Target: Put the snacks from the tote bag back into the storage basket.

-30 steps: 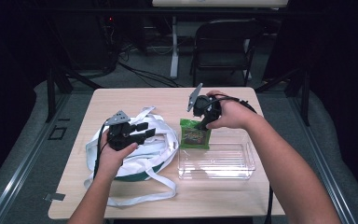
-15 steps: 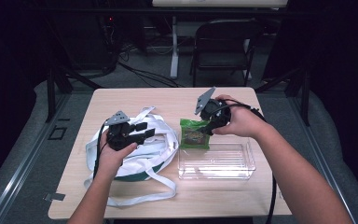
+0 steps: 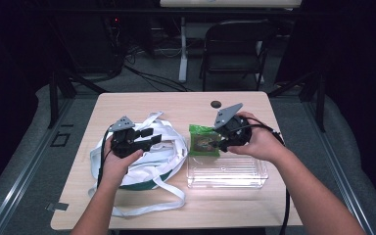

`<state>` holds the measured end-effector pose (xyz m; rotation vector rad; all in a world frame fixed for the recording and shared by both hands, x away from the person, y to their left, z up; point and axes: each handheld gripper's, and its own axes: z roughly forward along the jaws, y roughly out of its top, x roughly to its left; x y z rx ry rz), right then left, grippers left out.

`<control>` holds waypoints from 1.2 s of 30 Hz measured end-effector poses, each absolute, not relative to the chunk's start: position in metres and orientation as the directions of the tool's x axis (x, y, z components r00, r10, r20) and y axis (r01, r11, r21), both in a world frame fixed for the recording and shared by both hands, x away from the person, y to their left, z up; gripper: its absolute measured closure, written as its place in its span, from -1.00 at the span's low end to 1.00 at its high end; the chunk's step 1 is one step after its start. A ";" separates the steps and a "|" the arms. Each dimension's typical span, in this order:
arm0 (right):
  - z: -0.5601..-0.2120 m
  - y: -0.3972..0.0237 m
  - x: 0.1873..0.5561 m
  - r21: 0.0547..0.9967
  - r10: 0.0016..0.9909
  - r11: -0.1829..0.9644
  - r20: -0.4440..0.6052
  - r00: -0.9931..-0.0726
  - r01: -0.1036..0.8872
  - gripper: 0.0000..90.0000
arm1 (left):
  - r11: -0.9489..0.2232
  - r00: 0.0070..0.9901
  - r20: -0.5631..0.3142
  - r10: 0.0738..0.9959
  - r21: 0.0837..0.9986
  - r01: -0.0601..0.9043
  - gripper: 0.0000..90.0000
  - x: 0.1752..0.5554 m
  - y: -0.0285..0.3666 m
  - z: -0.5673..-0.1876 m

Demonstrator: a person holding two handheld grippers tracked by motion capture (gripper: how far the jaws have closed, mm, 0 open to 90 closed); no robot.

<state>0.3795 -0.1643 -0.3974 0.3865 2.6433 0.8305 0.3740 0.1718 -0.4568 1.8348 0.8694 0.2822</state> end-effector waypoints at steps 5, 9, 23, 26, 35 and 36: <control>-0.404 -0.172 0.369 0.641 0.401 0.748 -0.228 -0.887 0.173 0.13 | -0.193 0.707 -0.200 0.679 0.880 0.434 0.14 0.374 0.172 -0.458; -0.410 -0.177 0.361 0.679 0.448 0.707 -0.214 -0.868 0.198 0.15 | -0.192 0.704 -0.197 0.682 0.881 0.433 0.14 0.374 0.173 -0.458; -0.443 -0.199 0.339 0.761 0.602 0.582 -0.166 -0.781 0.287 0.20 | -0.189 0.699 -0.205 0.685 0.877 0.442 0.14 0.374 0.174 -0.459; -0.448 -0.204 0.334 0.793 0.644 0.533 -0.156 -0.749 0.294 0.22 | -0.195 0.699 -0.204 0.685 0.874 0.446 0.14 0.374 0.174 -0.460; -0.454 -0.214 0.322 0.852 0.713 0.429 -0.115 -0.691 0.301 0.23 | -0.194 0.694 -0.203 0.691 0.872 0.448 0.13 0.374 0.174 -0.461; -0.456 -0.215 0.321 0.854 0.717 0.423 -0.110 -0.689 0.304 0.23 | -0.191 0.695 -0.204 0.690 0.874 0.447 0.13 0.375 0.174 -0.461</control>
